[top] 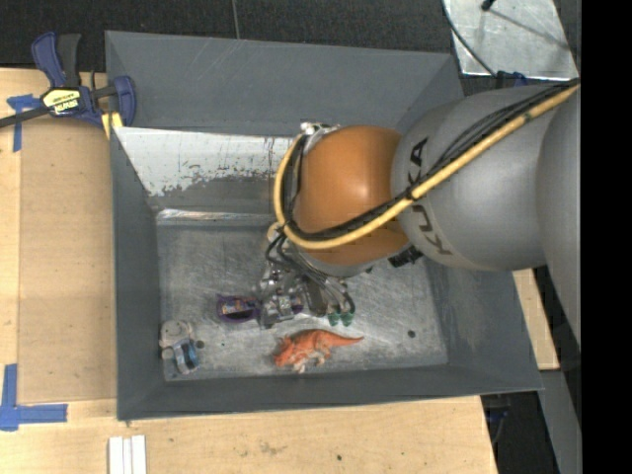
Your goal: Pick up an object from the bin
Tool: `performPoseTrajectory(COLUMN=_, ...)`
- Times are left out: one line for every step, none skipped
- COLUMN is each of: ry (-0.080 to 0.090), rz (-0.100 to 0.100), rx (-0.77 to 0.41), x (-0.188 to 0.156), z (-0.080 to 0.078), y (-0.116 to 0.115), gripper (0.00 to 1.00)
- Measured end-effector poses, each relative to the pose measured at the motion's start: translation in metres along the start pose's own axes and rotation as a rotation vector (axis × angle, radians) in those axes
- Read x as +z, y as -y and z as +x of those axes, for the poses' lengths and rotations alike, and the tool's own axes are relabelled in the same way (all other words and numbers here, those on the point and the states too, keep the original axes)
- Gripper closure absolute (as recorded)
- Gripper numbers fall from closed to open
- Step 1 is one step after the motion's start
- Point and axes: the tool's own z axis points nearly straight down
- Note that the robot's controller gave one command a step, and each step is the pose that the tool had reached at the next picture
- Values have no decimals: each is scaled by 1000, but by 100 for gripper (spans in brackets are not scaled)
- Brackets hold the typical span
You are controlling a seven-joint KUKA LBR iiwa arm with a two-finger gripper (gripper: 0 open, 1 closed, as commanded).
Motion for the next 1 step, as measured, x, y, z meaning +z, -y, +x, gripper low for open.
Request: performPoseTrajectory(ry=-3, rz=3, rx=1, x=-66, z=-12, y=-30, gripper=100)
